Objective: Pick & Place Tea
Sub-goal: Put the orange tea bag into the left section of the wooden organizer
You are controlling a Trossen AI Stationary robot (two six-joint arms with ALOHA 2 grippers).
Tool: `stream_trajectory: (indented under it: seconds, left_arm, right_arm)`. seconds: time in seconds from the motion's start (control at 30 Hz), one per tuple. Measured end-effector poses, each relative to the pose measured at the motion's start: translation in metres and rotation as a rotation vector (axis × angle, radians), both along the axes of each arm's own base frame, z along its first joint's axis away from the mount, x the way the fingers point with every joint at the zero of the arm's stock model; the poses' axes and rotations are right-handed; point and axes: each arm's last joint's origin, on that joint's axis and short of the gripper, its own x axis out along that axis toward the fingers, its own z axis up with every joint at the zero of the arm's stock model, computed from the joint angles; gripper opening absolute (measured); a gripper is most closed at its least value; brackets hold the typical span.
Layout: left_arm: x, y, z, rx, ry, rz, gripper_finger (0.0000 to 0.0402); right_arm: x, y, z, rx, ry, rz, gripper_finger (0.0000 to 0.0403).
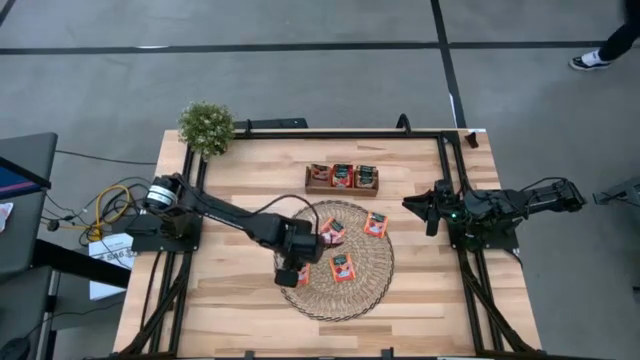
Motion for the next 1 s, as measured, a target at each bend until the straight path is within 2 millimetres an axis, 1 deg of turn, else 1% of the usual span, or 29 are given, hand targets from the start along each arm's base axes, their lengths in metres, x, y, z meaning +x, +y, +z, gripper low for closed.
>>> stream_trajectory:
  seconds: [0.13, 0.27, 0.43, 0.7, 0.87, 1.0]
  left_arm:
    - [0.003, 0.000, -0.014, 0.068, 0.023, 0.016, 0.0107]
    - [0.007, 0.003, -0.028, 0.103, 0.052, 0.030, 0.0107]
    - [0.007, 0.004, -0.040, 0.118, 0.107, 0.031, 0.0107]
    - [0.007, 0.004, -0.043, 0.116, 0.115, 0.030, 0.0107]
    - [0.008, 0.005, -0.042, 0.159, 0.108, 0.040, 0.0107]
    - [0.007, 0.008, -0.042, 0.230, 0.095, 0.058, 0.0107]
  right_arm:
    - [0.000, 0.000, 0.000, -0.011, 0.003, 0.003, 0.0085]
    - [0.000, 0.000, 0.000, -0.010, 0.003, 0.004, 0.0085]
    - [0.000, 0.000, 0.000, -0.009, 0.003, 0.006, 0.0085]
    - [0.000, 0.000, 0.000, -0.009, 0.003, 0.006, 0.0085]
    - [0.000, 0.000, 0.000, -0.009, 0.003, 0.006, 0.0085]
    - [0.000, 0.000, 0.000, -0.009, 0.003, 0.006, 0.0085]
